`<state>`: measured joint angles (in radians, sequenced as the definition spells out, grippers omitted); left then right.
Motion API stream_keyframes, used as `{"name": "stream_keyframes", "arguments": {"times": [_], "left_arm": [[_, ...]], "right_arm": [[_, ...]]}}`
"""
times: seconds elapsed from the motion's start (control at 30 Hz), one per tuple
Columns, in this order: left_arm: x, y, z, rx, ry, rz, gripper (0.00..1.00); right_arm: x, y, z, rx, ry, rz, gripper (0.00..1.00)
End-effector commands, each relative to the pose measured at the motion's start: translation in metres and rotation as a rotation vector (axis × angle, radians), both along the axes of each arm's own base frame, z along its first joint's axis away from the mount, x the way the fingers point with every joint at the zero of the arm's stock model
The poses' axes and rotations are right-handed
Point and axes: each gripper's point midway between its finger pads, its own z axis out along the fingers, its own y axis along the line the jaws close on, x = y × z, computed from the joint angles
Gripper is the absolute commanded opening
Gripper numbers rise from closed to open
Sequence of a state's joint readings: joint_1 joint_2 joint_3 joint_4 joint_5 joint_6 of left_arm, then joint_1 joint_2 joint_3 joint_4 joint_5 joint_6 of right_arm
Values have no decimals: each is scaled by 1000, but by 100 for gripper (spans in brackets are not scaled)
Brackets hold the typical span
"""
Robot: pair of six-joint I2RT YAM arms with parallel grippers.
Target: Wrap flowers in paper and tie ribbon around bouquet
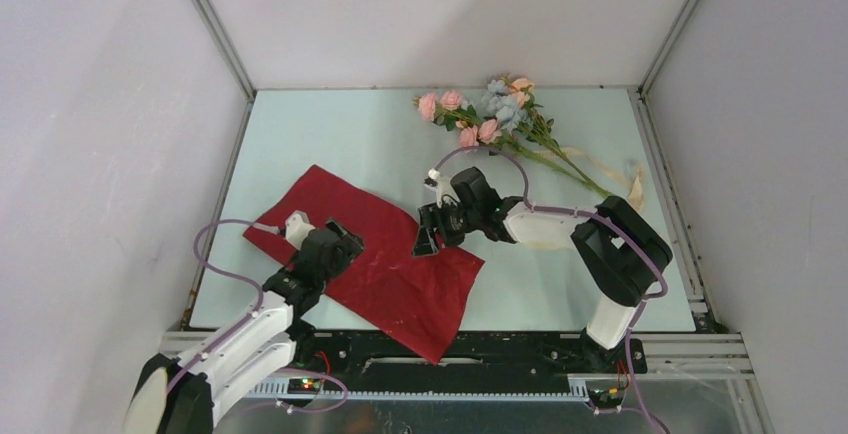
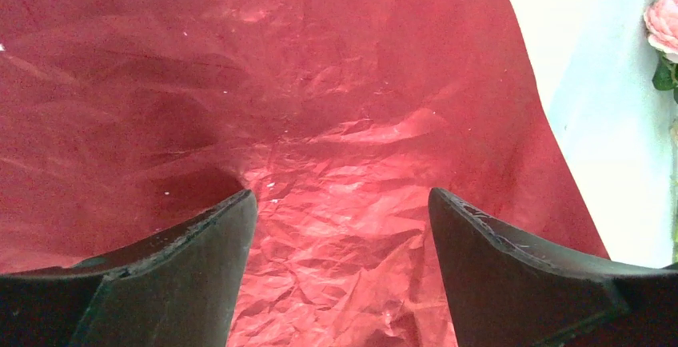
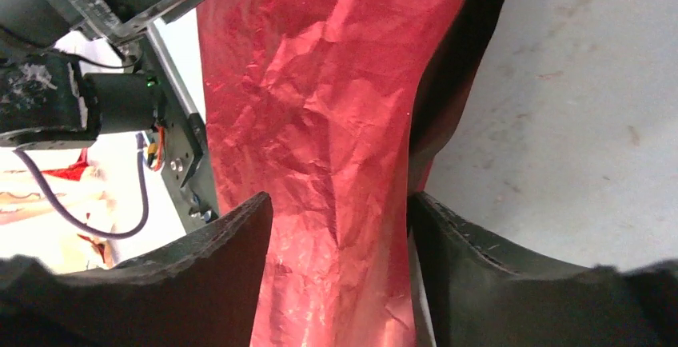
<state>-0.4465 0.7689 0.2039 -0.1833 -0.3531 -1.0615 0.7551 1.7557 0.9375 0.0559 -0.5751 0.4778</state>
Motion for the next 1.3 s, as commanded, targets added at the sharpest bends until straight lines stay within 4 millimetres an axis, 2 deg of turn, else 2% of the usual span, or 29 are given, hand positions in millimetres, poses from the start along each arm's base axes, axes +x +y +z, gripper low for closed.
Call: {"name": "stream_keyframes", "arguments": {"times": [0.0,0.03,0.1,0.17,0.23,0.27,0.3,0.33,0.37,0.4,0.43,0.47,0.5,0.53,0.57,0.6,0.67,0.73,0.77,0.87,0.93,1.03,1.07,1.1,1.13,1.17,1.2,1.23,1.27], "left_arm": [[-13,-3,-22,6,76,-51,89],[-13,-3,-22,8,78,-52,89],[-13,-4,-22,9,78,-55,89],[-12,-5,-19,9,70,-65,91],[-6,-10,-9,9,41,-93,95],[-3,-11,-3,19,27,-113,97],[3,-15,9,24,-1,-139,99],[5,-17,17,29,-13,-152,99],[13,-21,35,33,-51,-171,100],[15,-22,44,35,-70,-182,100],[22,-27,63,34,-112,-204,100],[25,-29,75,26,-143,-215,100],[29,-34,93,20,-183,-242,100],[30,-39,105,5,-213,-263,100],[34,-42,121,-1,-250,-274,100],[33,-44,131,-10,-273,-288,100],[35,-47,155,-24,-325,-300,100],[34,-50,169,-40,-363,-317,100],[33,-52,174,-51,-382,-327,100],[28,-69,187,-126,-434,-404,100],[23,-79,192,-184,-457,-449,100],[20,-92,196,-250,-480,-499,100],[20,-94,188,-263,-457,-500,100],[21,-97,191,-279,-476,-505,100],[22,-98,182,-288,-453,-501,100],[24,-99,182,-296,-463,-499,100],[25,-100,171,-305,-434,-488,100],[27,-100,168,-317,-436,-482,100],[30,-102,165,-322,-435,-479,100]], "right_arm": [[-6,18,19,81,-15,54,62],[-7,18,14,63,-4,51,57],[-4,20,12,47,-4,38,20],[5,18,15,34,-33,1,1],[16,13,25,17,-89,-44,0],[24,10,41,25,-132,-69,0],[32,1,43,-25,-165,-105,0],[39,-7,57,-36,-208,-136,0],[52,-20,62,-107,-266,-188,0],[67,-36,78,-151,-348,-270,0],[71,-49,86,-209,-394,-283,0],[83,-67,106,-250,-478,-356,0],[86,-79,116,-304,-537,-355,0],[91,-99,135,-355,-608,-419,0],[94,-107,151,-379,-674,-430,0],[97,-124,169,-427,-746,-470,0],[97,-139,203,-462,-857,-508,0],[91,-140,222,-480,-952,-481,0],[84,-133,227,-475,-984,-449,0],[72,-112,220,-505,-1043,-320,0],[63,-91,201,-511,-1027,-233,0],[51,-57,160,-530,-967,-139,0],[46,-47,150,-529,-955,-111,0],[44,-35,133,-529,-925,-89,0],[39,-24,114,-546,-903,-52,0],[36,-15,108,-534,-884,-41,0],[32,-6,93,-551,-865,-12,0],[31,0,91,-547,-853,-16,0],[30,4,79,-564,-833,-5,0]]}}
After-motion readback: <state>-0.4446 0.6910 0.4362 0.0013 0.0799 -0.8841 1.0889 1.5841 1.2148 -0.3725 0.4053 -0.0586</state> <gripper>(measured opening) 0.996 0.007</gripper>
